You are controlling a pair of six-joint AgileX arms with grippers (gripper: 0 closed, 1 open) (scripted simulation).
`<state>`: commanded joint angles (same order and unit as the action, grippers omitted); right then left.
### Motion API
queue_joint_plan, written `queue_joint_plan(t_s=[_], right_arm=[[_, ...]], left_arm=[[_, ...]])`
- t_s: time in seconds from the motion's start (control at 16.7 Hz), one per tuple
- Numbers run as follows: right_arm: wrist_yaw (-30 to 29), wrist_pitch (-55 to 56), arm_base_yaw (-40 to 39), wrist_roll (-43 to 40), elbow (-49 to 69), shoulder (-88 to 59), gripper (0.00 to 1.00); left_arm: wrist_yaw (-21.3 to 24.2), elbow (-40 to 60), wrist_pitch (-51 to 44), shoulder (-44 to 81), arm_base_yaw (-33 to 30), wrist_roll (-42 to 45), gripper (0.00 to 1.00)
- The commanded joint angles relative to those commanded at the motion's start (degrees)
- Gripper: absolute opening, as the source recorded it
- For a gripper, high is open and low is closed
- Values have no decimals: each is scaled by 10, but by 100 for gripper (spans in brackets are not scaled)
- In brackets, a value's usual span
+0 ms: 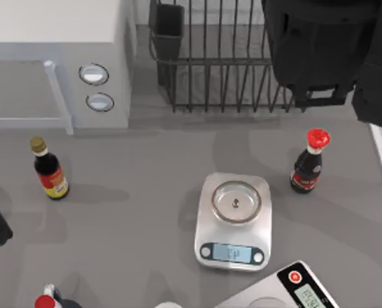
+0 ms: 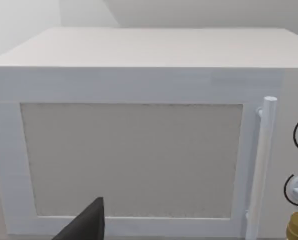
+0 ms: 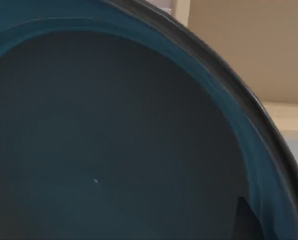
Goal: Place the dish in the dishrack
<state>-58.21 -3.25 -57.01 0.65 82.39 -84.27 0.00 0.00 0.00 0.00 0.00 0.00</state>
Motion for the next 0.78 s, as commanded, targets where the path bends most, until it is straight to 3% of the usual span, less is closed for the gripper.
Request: queue_joint_plan(t_s=[0.48, 0.78], right_arm=[[-23, 19, -22, 12, 1, 14, 0], [27, 113, 29, 9, -6, -76, 0]], left_arm=[[0, 0, 0, 0, 0, 0, 100], [0, 0, 0, 0, 0, 0, 100]])
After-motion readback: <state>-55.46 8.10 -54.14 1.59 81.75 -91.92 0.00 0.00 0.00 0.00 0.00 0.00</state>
